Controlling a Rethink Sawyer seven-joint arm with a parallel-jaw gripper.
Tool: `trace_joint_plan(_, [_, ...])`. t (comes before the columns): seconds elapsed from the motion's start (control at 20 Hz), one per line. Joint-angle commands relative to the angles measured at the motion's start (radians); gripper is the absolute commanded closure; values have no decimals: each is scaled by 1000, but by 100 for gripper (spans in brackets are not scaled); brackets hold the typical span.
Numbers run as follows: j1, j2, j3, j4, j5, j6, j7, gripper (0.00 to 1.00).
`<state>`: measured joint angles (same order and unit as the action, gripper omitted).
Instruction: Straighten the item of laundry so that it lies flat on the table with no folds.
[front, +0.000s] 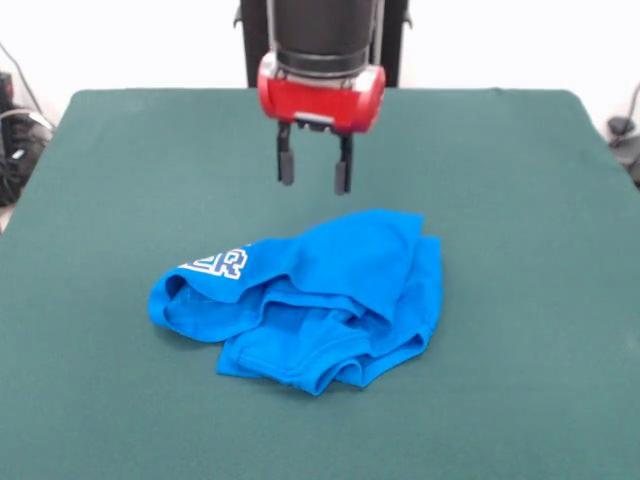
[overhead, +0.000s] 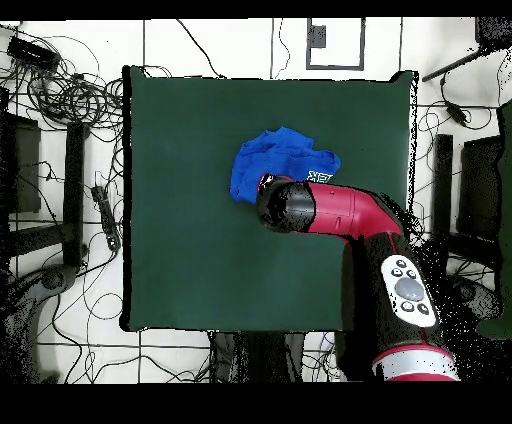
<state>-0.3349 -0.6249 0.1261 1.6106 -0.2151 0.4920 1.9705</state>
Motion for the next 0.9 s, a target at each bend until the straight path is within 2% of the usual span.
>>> trace_joint_plan(0.05, [-34, 75, 125, -62, -54, -6, -97, 0])
trace_joint_plan(0.45, [-114, 65, 175, -103, -71, 75, -198, 0])
trace_joint_plan(0.9, [-97, 139, 196, -197, -98, 91, -147, 0])
